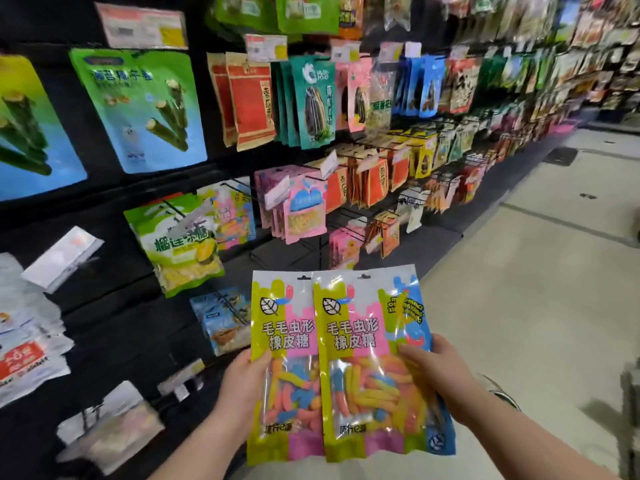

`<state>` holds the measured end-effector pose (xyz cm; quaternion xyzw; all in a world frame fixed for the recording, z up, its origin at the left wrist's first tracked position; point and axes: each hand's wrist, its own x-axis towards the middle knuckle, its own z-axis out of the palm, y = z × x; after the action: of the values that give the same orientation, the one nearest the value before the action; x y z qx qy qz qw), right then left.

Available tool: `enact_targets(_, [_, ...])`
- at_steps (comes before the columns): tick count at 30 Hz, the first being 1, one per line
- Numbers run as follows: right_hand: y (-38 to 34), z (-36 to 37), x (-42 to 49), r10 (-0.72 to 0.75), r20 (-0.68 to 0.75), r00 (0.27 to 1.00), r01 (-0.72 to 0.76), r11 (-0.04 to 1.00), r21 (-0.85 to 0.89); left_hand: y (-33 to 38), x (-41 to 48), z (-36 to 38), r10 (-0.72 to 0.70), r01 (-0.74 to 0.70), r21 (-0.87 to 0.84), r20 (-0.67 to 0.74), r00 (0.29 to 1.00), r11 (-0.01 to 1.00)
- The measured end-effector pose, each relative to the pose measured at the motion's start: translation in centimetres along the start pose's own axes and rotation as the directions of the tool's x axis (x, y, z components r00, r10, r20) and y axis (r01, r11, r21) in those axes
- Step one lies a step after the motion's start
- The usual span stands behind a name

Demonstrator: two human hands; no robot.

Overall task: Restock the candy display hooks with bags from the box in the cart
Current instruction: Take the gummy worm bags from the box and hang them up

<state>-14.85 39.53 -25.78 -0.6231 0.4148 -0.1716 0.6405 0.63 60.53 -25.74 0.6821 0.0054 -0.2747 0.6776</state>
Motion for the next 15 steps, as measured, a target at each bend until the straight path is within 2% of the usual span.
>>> enact_targets(6, [-1.7, -4.2, 5.5, -0.01, 0.104, 0.994, 0.011, 1.0, -0.006, -0.2, -0.1, 5.4, -0.008, 0.002, -0.08, -0.069, 0.998, 0.997])
enact_targets(15, [-2.2, -1.0, 11.1, 0.04, 0.277, 0.96, -0.029, 0.999, -0.044, 0.6, 1.4, 5.3, -0.014, -0.02, -0.136, -0.239, 0.971, 0.99])
